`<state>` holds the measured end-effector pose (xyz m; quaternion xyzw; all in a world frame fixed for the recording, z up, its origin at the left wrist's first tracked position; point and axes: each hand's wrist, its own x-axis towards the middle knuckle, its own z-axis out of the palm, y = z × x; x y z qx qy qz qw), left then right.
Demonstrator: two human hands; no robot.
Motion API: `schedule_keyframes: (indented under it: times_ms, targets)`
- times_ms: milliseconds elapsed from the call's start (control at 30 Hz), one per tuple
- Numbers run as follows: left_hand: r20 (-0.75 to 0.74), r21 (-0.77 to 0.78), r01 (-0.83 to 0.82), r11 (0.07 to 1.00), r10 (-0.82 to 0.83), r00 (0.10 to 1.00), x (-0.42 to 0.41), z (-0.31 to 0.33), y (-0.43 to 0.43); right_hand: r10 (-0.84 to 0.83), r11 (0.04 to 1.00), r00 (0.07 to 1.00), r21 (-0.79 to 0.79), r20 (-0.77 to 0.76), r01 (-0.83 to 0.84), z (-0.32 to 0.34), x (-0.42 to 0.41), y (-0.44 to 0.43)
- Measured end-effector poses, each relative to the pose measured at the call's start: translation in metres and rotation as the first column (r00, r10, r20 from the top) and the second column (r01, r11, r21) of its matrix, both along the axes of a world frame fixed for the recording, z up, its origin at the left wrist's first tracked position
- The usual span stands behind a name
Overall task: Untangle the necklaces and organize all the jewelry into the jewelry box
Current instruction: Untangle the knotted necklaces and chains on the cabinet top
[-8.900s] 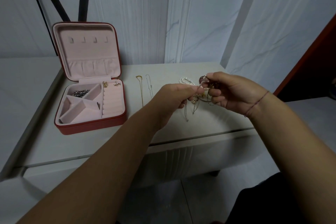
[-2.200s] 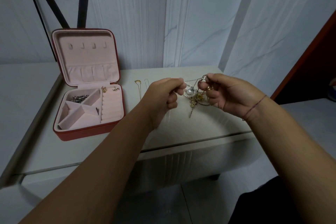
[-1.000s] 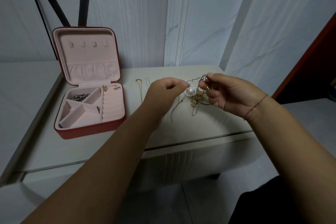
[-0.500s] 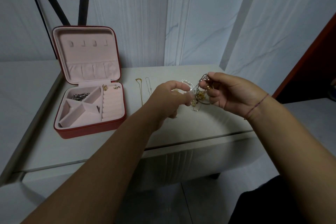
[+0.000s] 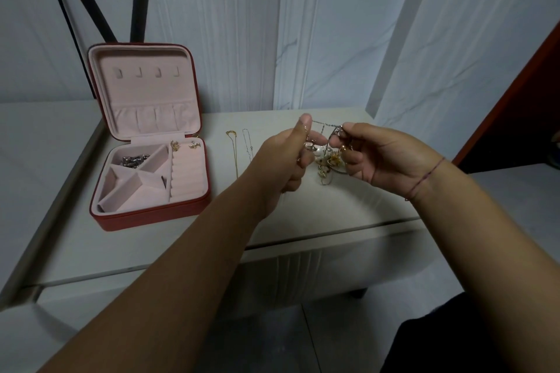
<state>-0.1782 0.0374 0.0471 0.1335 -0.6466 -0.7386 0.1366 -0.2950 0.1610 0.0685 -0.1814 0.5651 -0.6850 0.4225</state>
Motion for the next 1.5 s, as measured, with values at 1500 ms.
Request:
schedule_keyframes:
  times_ms: [1500]
  targets:
    - [0.126, 0.061, 0.103, 0.993, -0.110, 0.986, -0.003, -0.004, -0.004, -0.023, 0.999, 0.999, -0.044, 0.033, 0.024, -0.001, -0.005, 0.001]
